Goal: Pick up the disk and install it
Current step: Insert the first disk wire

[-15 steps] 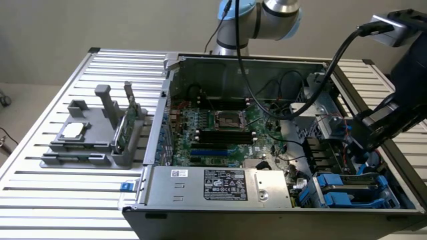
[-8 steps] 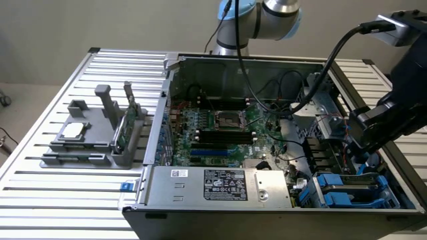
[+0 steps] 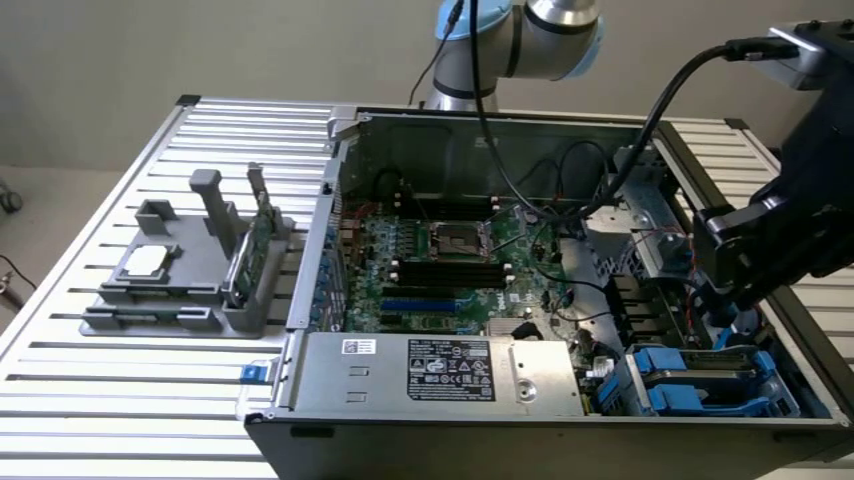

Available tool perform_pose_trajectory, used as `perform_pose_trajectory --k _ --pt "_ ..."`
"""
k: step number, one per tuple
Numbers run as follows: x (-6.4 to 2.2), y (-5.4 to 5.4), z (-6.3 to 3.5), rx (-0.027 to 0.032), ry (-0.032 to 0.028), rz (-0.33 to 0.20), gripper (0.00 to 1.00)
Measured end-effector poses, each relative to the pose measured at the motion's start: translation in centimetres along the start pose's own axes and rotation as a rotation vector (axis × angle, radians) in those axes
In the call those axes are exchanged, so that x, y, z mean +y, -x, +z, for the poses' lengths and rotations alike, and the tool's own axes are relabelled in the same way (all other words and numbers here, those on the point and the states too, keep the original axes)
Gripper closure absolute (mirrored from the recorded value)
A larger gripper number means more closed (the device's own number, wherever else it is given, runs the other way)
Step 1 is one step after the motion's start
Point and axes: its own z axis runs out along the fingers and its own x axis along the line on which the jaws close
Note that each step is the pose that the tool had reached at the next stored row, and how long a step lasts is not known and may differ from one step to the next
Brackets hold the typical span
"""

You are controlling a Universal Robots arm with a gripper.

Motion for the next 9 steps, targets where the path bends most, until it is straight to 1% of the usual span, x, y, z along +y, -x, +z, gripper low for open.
perform_pose_trajectory --k 9 --pt "0.00 0.00 0.06 -0.0081 -0.0042 0.160 0.69"
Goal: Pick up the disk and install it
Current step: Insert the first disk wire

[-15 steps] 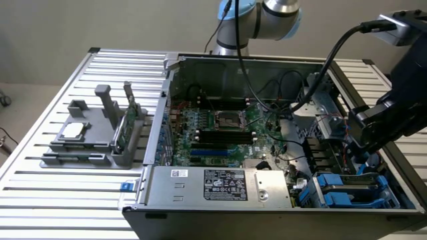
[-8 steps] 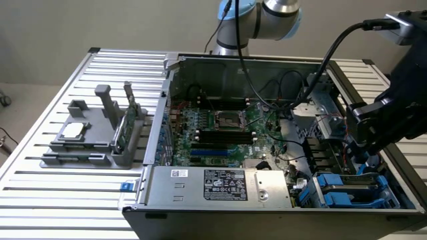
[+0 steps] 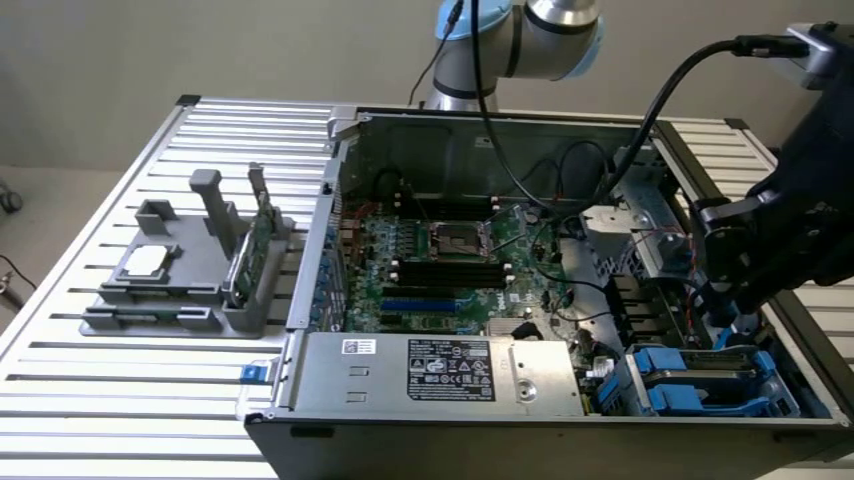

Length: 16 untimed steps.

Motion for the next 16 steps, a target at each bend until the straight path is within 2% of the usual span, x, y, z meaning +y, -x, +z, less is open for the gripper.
perform_pose_trajectory --k 9,16 --pt "0.00 0.00 0.03 -0.0076 -0.0040 0.151 0.69" --pt "0.18 0.35 0.04 -0.0107 -0.0056 0.211 0.69"
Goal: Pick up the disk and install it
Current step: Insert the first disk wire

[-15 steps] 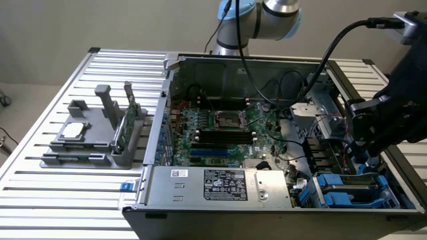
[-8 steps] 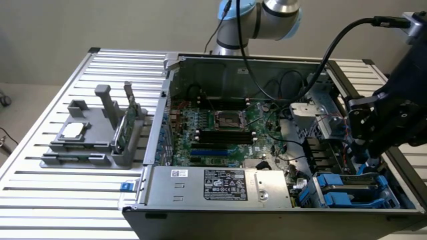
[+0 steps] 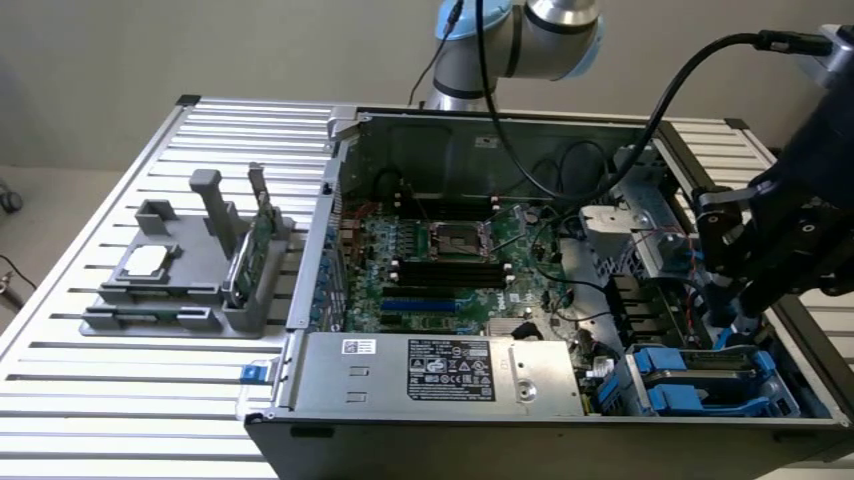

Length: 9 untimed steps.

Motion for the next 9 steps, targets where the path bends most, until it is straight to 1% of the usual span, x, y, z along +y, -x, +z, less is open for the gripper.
perform_pose_trajectory --k 5,9 --pt "0.50 0.7 0.05 -0.0008 -0.0003 0.015 0.69" --pt "1.01 1.7 0.10 -0.0010 -0.0005 0.020 0.69"
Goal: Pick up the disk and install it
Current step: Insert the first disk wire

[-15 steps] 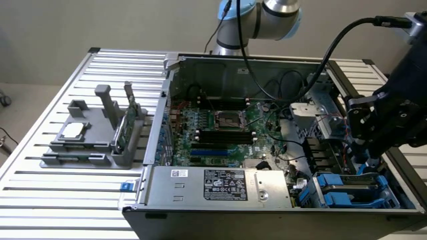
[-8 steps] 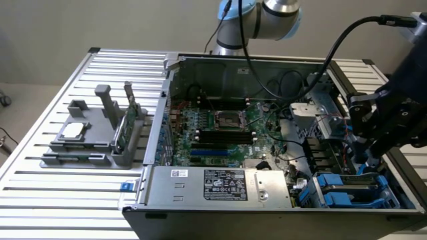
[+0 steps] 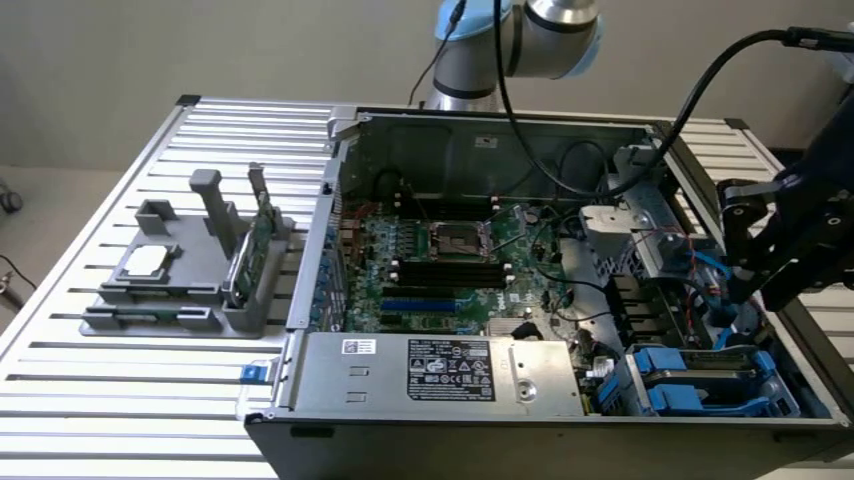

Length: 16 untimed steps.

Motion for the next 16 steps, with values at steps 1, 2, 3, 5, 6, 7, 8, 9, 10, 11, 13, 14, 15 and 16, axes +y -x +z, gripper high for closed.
perform_pose_trajectory --k 1,2,3,5,6,7,8,9,10,11,13,14,15,16 --pt "0.13 0.3 0.02 0.0000 0.0000 0.001 0.69" --pt "0.26 0.5 0.03 -0.0001 0.0001 0.002 0.69" --pt "0.38 0.8 0.04 -0.0002 -0.0001 0.003 0.69" --pt "0.53 1.3 0.08 -0.0003 -0.0001 0.006 0.69" --pt "0.59 1.5 0.07 -0.0005 -0.0004 0.008 0.69" --pt "0.63 1.7 0.09 -0.0006 -0.0003 0.012 0.69" --pt "0.66 1.8 0.11 -0.0008 -0.0004 0.016 0.69" --pt "0.68 1.8 0.14 -0.0012 -0.0006 0.023 0.69" --pt "0.68 1.8 0.19 -0.0017 -0.0011 0.032 0.69" --pt "0.67 1.8 0.28 -0.0021 -0.0011 0.042 0.69" --pt "0.67 1.8 0.48 -0.0035 -0.0019 0.068 0.69" --pt "0.66 1.8 0.59 -0.0043 -0.0022 0.084 0.69" --pt "0.66 1.9 0.68 -0.0052 -0.0028 0.101 0.69" --pt "0.66 1.8 0.80 -0.0059 -0.0030 0.117 0.69"
